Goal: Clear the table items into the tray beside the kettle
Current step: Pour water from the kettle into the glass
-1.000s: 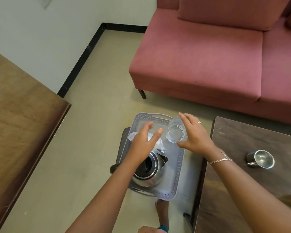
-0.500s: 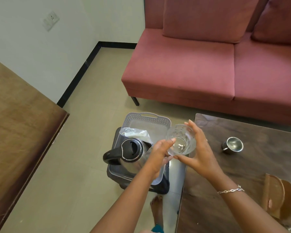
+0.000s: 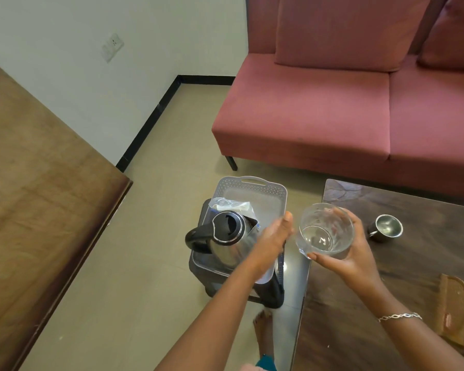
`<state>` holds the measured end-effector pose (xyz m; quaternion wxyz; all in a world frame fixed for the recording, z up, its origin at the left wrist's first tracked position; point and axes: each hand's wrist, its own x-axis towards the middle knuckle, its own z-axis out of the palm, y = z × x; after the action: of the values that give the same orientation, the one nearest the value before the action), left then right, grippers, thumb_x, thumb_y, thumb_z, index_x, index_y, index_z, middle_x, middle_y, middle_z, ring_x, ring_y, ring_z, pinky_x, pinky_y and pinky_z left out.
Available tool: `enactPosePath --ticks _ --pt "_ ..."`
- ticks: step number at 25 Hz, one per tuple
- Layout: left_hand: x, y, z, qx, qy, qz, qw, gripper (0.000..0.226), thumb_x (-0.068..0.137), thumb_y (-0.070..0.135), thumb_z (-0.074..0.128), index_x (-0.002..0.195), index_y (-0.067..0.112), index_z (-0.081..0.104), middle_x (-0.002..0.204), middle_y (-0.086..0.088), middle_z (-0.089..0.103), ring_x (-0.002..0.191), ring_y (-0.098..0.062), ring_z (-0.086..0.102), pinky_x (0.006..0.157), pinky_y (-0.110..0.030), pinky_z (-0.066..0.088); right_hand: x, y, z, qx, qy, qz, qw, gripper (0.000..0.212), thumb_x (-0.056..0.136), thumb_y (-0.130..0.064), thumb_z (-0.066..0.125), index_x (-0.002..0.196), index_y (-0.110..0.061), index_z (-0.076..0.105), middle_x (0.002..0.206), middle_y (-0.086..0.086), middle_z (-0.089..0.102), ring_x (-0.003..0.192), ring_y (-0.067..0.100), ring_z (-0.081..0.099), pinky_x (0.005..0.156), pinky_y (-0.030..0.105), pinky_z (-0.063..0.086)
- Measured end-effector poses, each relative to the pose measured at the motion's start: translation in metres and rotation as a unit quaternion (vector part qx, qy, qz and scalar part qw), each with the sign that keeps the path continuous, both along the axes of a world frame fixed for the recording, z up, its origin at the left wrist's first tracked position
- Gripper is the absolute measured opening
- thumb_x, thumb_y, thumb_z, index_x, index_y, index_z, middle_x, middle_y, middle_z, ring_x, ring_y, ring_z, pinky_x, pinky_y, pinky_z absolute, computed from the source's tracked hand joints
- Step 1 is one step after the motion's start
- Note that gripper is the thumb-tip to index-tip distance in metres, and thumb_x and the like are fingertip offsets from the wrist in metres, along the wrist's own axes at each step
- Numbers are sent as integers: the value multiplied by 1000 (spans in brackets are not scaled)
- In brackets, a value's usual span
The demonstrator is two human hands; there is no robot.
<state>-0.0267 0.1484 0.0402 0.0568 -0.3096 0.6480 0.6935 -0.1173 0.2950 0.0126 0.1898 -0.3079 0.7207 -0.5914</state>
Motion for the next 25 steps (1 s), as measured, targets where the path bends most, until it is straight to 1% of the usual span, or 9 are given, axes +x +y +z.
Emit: enactPosePath --ticks 1,3,5,9,12,16,19,21,25 --pt "5 -13 -1 -72 11 31 997 39 91 52 40 116 26 54 113 8 61 111 -9 54 99 -28 40 1 2 0 0 -4 0 1000 87 50 -26 83 120 -46 34 117 -38 49 112 -13 49 91 0 37" --pt "21 -49 -5 -239 23 108 965 32 94 32 50 120 14 56 115 4 61 113 -15 55 96 -22 40 1 6 -1 2 -17 3 1000 87 49 -28 81 121 -44 35 118 -33 49 112 -11 49 92 1 37" --pt "45 -91 -21 -342 -21 109 933 34 89 17 57 122 7 55 122 -3 59 119 -22 52 102 -28 39 0 7 -2 9 -28 8 1000 87 49 -29 81 122 -42 36 119 -33 49 113 -10 49 93 2 38" --pt "82 -141 -63 -311 -235 -53 919 70 79 19 68 139 7 33 143 -13 36 132 -28 36 110 -44 33 -1 6 -8 30 -38 8 999 87 49 -31 81 121 -47 36 119 -35 47 114 -9 48 94 4 39" --pt "89 -150 -85 -328 -256 -69 907 78 74 12 70 141 10 29 143 -12 35 130 -29 37 107 -45 35 -3 2 -13 36 -40 5 999 86 49 -29 82 119 -50 36 120 -34 48 114 -10 48 93 2 38" --pt "90 -162 -99 -327 -249 -2 911 55 71 1 66 122 12 48 125 -13 52 110 -28 53 91 -36 44 -5 -4 -26 41 -46 6 998 88 49 -21 82 124 -36 38 120 -32 51 115 -7 49 95 4 39" --pt "87 -168 -104 -306 -255 34 916 38 70 -1 67 102 11 50 111 -15 60 98 -30 56 78 -32 41 -6 -7 -31 51 -51 6 997 91 49 -21 82 128 -29 37 121 -31 51 116 -5 49 97 6 39" --pt "82 -170 -108 -299 -258 41 918 34 70 -1 68 94 12 48 107 -17 61 96 -32 56 76 -32 41 -6 -8 -32 57 -58 4 997 91 49 -23 82 128 -30 37 121 -30 51 116 -5 49 96 5 39" --pt "78 -176 -115 -311 -267 14 912 32 67 1 72 96 1 58 102 -21 64 96 -36 58 78 -36 46 -6 -10 -33 65 -63 -4 996 90 49 -27 82 127 -32 38 121 -30 51 116 -5 50 95 4 38"
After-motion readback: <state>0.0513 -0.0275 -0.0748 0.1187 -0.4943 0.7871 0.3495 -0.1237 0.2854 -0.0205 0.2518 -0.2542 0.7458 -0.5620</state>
